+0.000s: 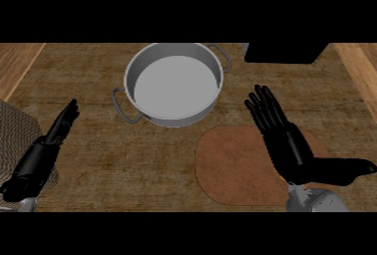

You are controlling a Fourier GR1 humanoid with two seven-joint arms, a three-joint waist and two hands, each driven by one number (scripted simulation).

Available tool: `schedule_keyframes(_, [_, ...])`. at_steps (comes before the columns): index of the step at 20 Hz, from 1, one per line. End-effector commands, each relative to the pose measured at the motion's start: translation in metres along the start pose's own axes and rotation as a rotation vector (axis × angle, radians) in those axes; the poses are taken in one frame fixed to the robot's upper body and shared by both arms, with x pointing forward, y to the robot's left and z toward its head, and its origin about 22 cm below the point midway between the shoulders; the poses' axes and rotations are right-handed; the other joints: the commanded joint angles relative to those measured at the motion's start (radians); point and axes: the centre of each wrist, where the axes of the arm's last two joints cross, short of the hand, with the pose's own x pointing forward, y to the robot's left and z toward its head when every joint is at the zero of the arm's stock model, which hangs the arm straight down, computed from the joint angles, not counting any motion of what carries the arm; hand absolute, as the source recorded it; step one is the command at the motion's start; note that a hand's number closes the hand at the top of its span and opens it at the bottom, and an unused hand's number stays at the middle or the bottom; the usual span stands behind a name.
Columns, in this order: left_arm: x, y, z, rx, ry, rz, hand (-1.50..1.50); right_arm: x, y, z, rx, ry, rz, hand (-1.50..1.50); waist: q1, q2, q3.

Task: Pick the croissant from the cutting board and place it in the pot

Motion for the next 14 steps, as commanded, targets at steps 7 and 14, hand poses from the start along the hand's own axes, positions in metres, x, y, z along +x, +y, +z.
schedule_keyframes(7, [-0.031,0.024,0.022,0.202,0.266,0.001,0.00,0.049,-0.160,0.062,-0.251,0.327,0.881,1.50,-0.054,0.021,-0.021])
schedule_keyframes(14, [-0.033,0.014,0.023,0.246,0.368,0.054,0.00,0.023,-0.180,0.145,-0.399,0.065,1.038,-1.50,-0.053,0.016,0.012])
